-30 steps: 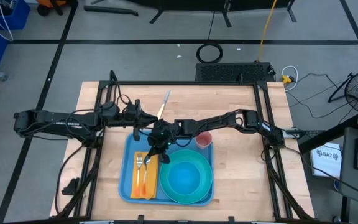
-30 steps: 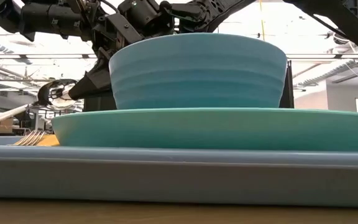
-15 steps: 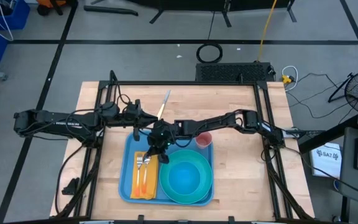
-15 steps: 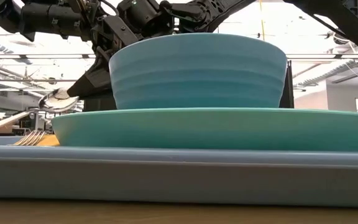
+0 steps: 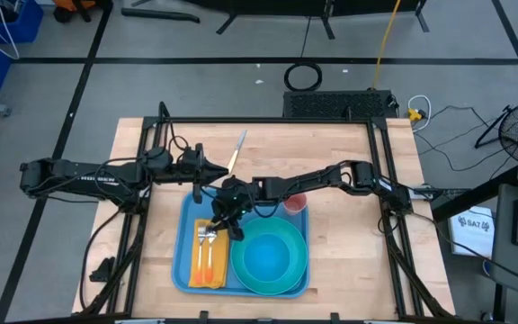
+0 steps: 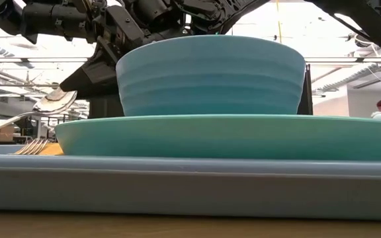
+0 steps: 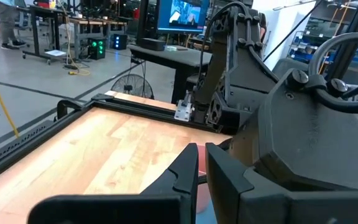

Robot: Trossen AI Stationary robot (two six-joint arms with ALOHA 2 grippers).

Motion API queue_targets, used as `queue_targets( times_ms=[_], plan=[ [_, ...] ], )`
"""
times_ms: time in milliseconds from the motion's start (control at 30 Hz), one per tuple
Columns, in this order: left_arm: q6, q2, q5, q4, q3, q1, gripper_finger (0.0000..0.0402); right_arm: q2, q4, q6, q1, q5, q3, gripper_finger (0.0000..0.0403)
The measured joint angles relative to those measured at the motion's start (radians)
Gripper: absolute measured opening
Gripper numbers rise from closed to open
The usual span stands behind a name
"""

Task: Set up tray
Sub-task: Put the orange spoon on the yellow napkin to the right of the orange fork, then put the yellow knife on the yellow napkin to the right of the orange spoon

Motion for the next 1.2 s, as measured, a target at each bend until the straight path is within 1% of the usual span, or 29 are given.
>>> queue_targets(
  times_ms=[233, 367, 467, 567, 767, 833, 900, 967, 1100, 1200],
  plan=[
    [-0.003, 0.000, 0.000, -0.001, 0.000, 0.000, 0.0033, 0.000, 0.023, 0.003, -0.004, 0.001, 0.000, 0.0116],
    [-0.003, 0.000, 0.000, -0.001, 0.000, 0.000, 0.0033, 0.000, 0.023, 0.002, -0.007, 0.004, 0.000, 0.0130],
    [-0.003, 0.000, 0.000, -0.002, 0.000, 0.000, 0.0033, 0.000, 0.023, 0.002, -0.011, 0.032, 0.000, 0.0141],
    [-0.003, 0.000, 0.000, -0.002, 0.000, 0.000, 0.0033, 0.000, 0.023, 0.006, -0.021, 0.028, 0.000, 0.0148],
    [-0.001, 0.000, 0.000, -0.003, 0.000, 0.000, 0.0033, 0.000, 0.021, 0.006, -0.030, 0.029, 0.000, 0.0153],
    [0.000, 0.000, -0.001, -0.003, 0.000, 0.000, 0.0033, -0.008, -0.004, 0.001, -0.036, 0.027, 0.000, 0.0153],
    [-0.007, 0.000, -0.006, -0.004, 0.000, 0.000, 0.0033, -0.037, -0.065, -0.013, -0.049, 0.027, -0.001, 0.0153],
    [-0.061, 0.000, -0.054, -0.022, 0.000, -0.001, 0.0033, -0.078, -0.138, -0.046, -0.066, 0.028, -0.001, 0.0153],
    [-0.207, 0.005, -0.228, -0.135, 0.000, 0.013, 0.0033, -0.190, -0.330, -0.091, -0.103, 0.029, -0.001, 0.0153],
    [-0.252, 0.027, -0.254, -0.210, 0.000, 0.035, 0.0033, -0.289, -0.430, -0.125, -0.125, 0.031, -0.035, 0.0153]
  ],
)
